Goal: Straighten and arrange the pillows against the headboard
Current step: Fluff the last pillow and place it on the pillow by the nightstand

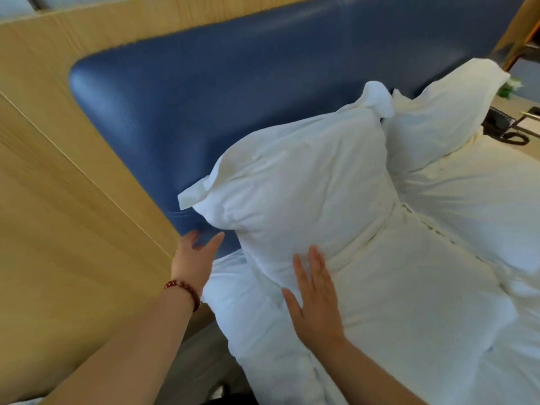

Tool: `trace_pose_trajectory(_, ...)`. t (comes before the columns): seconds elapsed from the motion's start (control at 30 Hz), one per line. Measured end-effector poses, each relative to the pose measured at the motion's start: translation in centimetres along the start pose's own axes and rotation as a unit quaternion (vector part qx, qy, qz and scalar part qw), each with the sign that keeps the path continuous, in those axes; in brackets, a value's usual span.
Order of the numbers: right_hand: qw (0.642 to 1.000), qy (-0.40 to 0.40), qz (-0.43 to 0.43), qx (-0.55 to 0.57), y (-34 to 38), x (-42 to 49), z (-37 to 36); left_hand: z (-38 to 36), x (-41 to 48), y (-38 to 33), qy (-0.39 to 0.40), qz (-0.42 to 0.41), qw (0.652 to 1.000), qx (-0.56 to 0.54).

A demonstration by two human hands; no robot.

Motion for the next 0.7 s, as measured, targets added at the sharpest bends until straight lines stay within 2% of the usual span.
trace_pose_trajectory(0.07,0.99,0.01,-0.077,0.118,0.7,-2.8,-1.4,-1.4,0.7,-0.1,0.096,-0.022,0.992,-0.08)
trace_pose_trajectory(0.1,0.969,0.003,-0.147,0.197,0.5,-3.5,-1.9,-2.3,0.9,-0.5,0.138,-0.031,0.986,-0.092)
trace_pose_trajectory(0.17,0.901,-0.015,-0.295,0.318,-0.6,-4.2,-3.6,-3.8,1.1,-0.8,0.194,-0.029,0.973,-0.119)
trace_pose_trajectory(0.23,0.79,-0.046,-0.445,0.42,-2.0,-5.1,-6.2,-4.6,1.9,-0.6,0.206,-0.007,0.968,-0.141)
trace_pose_trajectory(0.27,0.71,-0.053,-0.516,0.476,-2.0,-5.9,-8.1,-4.7,2.4,-0.4,0.198,0.001,0.971,-0.136)
trace_pose_trajectory(0.3,0.614,-0.06,-0.57,0.542,-1.3,-6.8,-9.9,-4.4,2.8,-0.3,0.181,0.002,0.977,-0.113)
trace_pose_trajectory(0.33,0.53,-0.074,-0.6,0.595,-0.5,-7.6,-11.5,-3.9,3.0,-0.1,0.163,0.0,0.983,-0.085)
trace_pose_trajectory(0.37,0.47,-0.1,-0.612,0.629,0.0,-8.1,-12.4,-3.2,3.1,-0.1,0.146,-0.003,0.987,-0.074)
trace_pose_trajectory(0.4,0.43,-0.143,-0.615,0.646,-0.1,-8.5,-12.8,-2.4,3.2,-0.2,0.131,-0.012,0.988,-0.078)
trace_pose_trajectory(0.5,0.343,-0.298,-0.601,0.658,-2.1,-10.0,-13.4,-1.5,2.9,-0.9,0.136,-0.038,0.985,-0.102)
trace_pose_trajectory(0.57,0.286,-0.359,-0.599,0.656,-2.7,-11.6,-14.1,-2.2,2.6,-0.4,0.15,-0.016,0.977,-0.149)
trace_pose_trajectory(0.63,0.261,-0.376,-0.62,0.637,-2.7,-14.0,-14.8,-3.4,2.5,0.5,0.157,0.006,0.976,-0.149)
trace_pose_trajectory(0.7,0.262,-0.383,-0.635,0.618,-2.5,-15.9,-15.2,-6.2,1.9,2.1,0.22,0.038,0.969,-0.11)
Point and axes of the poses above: each hand's wrist, its own x-axis towards the middle knuckle, its own z-axis out of the back of the hand, y = z × x, the point moved 10 cm from there along x, towards the middle knuckle, and after that the axes turned 9 degrees about z, right-handed, at the moved point
